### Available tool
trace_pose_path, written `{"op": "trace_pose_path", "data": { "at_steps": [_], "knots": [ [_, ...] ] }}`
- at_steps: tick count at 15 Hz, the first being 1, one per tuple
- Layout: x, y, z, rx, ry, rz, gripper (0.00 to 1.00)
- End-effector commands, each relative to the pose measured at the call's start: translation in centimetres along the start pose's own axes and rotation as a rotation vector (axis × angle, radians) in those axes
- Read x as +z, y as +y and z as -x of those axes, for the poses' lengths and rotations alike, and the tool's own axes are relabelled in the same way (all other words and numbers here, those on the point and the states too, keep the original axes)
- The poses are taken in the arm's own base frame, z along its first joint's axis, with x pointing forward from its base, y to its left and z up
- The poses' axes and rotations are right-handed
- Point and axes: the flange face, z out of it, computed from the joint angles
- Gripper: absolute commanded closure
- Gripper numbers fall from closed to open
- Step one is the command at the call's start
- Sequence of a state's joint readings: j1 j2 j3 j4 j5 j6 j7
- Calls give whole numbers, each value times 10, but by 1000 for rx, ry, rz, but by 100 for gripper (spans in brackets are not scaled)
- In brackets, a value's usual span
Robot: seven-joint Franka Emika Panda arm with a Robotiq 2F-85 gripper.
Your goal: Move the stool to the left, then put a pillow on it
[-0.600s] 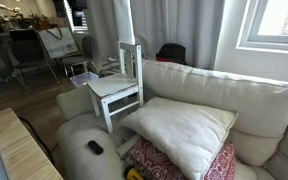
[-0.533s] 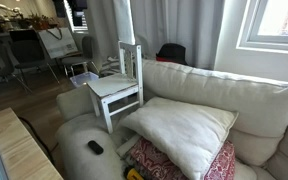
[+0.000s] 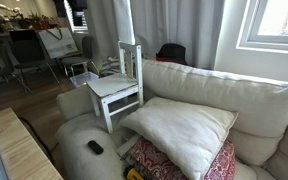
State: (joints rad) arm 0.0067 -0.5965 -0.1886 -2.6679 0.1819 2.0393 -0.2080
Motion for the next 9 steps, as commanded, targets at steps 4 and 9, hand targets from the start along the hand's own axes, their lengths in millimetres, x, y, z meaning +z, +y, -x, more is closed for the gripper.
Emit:
{"op": "trace_pose_path", "data": {
  "at_steps": [4, 9],
  "knots": [
    [42, -108, -78, 255, 124, 38, 0],
    [62, -160, -144, 517, 154, 69, 0]
  ]
}}
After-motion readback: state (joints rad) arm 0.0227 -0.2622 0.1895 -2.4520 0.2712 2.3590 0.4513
